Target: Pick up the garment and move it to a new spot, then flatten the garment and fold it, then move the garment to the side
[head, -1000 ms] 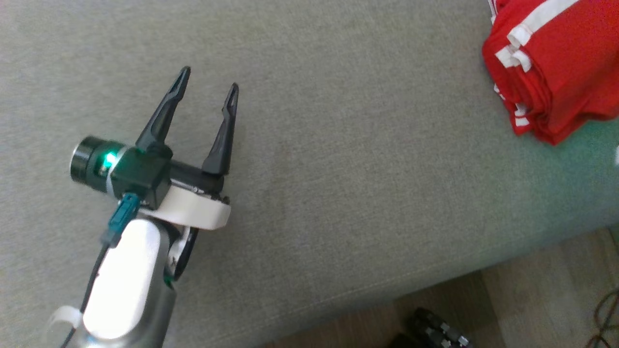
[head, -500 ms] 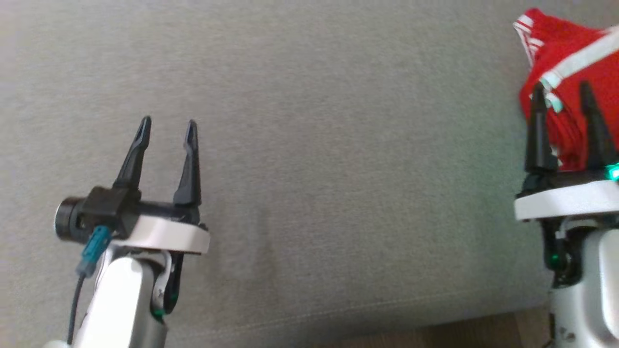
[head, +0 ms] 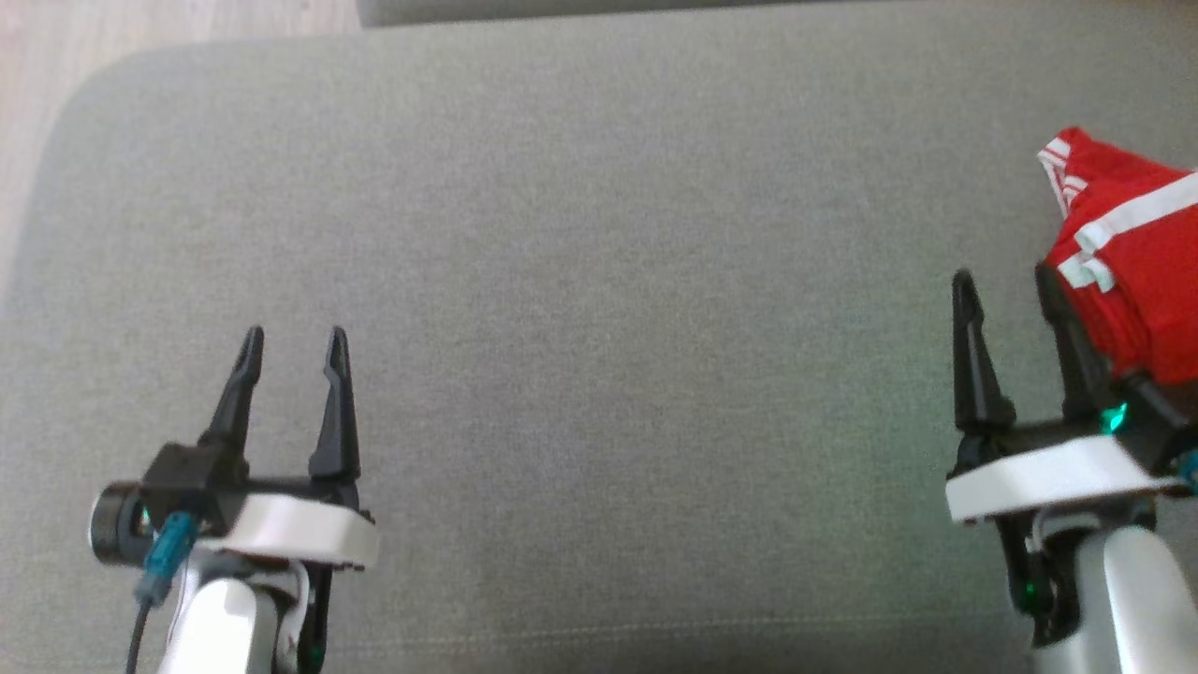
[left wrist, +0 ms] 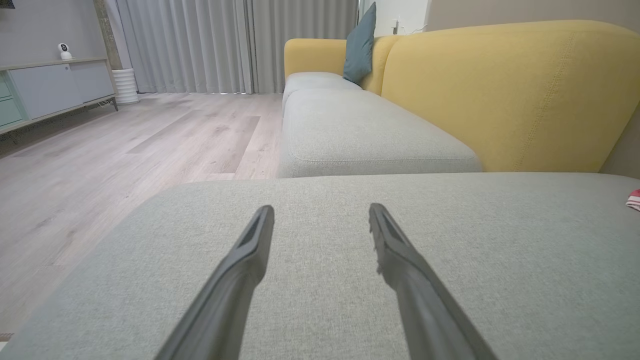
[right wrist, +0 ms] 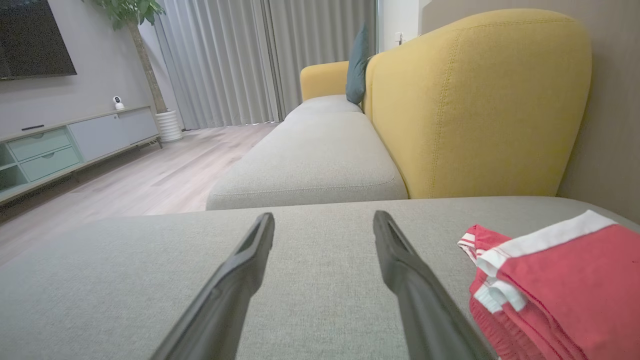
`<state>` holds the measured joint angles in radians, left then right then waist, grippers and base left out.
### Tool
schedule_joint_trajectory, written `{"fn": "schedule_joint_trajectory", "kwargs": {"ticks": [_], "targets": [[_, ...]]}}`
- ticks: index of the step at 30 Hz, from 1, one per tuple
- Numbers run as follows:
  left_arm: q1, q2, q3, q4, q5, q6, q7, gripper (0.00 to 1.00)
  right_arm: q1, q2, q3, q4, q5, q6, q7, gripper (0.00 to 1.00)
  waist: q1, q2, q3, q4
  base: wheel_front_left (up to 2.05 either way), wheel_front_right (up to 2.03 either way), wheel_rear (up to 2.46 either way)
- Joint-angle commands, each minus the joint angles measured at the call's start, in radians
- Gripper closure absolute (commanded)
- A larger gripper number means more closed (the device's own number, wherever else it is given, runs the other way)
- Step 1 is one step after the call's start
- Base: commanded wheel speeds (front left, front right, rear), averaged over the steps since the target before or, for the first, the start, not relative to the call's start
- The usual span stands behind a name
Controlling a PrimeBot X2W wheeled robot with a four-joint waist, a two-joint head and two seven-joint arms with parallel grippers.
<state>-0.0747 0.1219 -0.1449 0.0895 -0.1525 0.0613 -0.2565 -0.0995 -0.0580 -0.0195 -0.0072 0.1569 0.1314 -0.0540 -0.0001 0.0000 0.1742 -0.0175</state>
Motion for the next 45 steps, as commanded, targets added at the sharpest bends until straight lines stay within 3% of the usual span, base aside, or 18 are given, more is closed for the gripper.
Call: {"fn": "schedule_joint_trajectory", "kwargs": {"ticks": [1,14,45], "targets": [[-0.002,0.019,0.040,-0.031,0.001,-0.003,-0.005,0.00,0.015,0.004,0.021,-0.034,-0.001,-0.001,0.002,0.00,0.0001,0.0000,-0.038,0.008,0.00,0.00,0.00],[0.081,0.025,0.028,-0.028,0.003,0.001,-0.005,0.00,0.106,0.007,0.034,-0.070,0.010,-0.001,0.033,0.00,0.0001,0.0000,-0.118,0.002,0.00,0.00,0.00],[0.059,0.037,0.002,-0.029,-0.005,0.019,-0.005,0.00,0.101,0.008,0.041,-0.084,0.022,-0.001,0.036,0.00,0.0001,0.0000,-0.092,0.001,0.00,0.00,0.00]]}}
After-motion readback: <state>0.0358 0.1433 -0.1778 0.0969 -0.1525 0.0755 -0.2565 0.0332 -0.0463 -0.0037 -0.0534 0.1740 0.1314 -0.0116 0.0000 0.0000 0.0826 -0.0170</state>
